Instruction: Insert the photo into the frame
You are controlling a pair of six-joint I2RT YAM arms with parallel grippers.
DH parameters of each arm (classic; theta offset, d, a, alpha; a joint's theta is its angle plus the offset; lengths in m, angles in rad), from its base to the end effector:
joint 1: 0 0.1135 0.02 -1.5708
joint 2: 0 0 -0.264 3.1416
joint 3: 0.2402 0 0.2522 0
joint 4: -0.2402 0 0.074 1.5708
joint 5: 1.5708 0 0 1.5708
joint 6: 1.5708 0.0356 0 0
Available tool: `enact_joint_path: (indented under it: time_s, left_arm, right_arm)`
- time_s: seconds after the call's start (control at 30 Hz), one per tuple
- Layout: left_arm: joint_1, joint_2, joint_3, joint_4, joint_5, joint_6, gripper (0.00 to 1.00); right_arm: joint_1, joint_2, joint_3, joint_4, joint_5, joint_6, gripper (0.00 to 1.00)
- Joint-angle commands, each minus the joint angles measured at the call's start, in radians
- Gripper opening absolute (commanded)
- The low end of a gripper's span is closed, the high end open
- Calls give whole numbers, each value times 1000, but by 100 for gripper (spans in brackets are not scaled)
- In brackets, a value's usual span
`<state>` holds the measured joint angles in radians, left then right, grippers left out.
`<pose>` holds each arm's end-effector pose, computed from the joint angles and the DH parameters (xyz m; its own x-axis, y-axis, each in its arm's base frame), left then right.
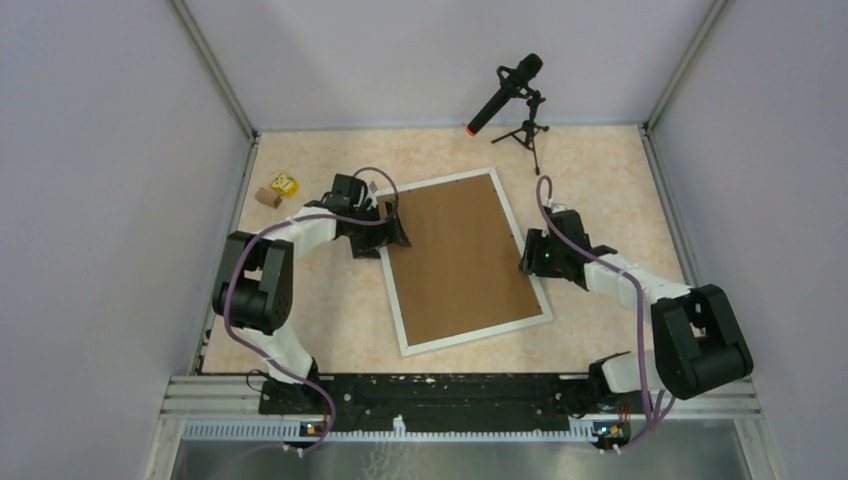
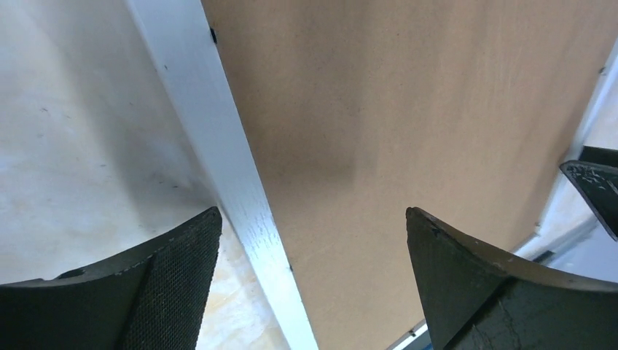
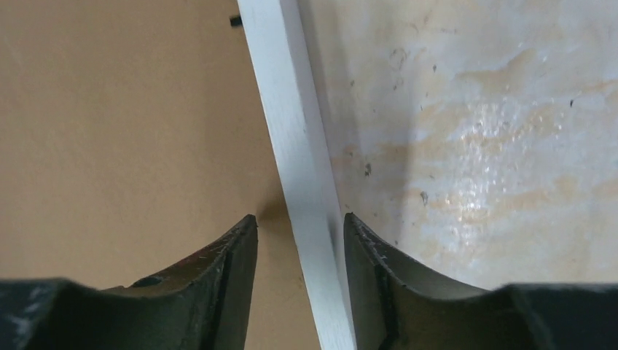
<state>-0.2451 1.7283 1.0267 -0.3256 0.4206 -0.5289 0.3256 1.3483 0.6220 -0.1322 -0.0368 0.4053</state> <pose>0.3286 -0.0972 0.1708 -0.9320 -0.2417 -0.2702 -0.0508 0.8251 -0.5627 0.2425 0.0832 0.1702 -0.7940 0.1478 -0.5896 -0.0319 0.9585 0.2833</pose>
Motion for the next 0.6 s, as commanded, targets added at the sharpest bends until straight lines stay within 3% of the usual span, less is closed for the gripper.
enact_joint_path:
  time_s: [0.0,0.1,0.2,0.33,0.4,0.57]
  left_arm:
    - [-13,-27,100,-157,-123,157,99]
    - [-10,-116,51,-144,-235,167,98]
    - [6,-156,18,-101,-258,140,89]
    - [49,-110,62,-96,-226,112,68]
    - [72,-91,72,-85,-214,102,60]
    - [150,-41,57,-12,-106,66,54]
  right_arm:
    - [20,22,90,-111,45,-30,51]
    - [19,91,116,-76,49,-51,51]
    - [21,147,120,-46,41,-55,46]
    - [20,140,69,2,17,-45,26]
    - [20,123,46,19,32,-37,22]
    - [20,123,19,49,23,-34,15]
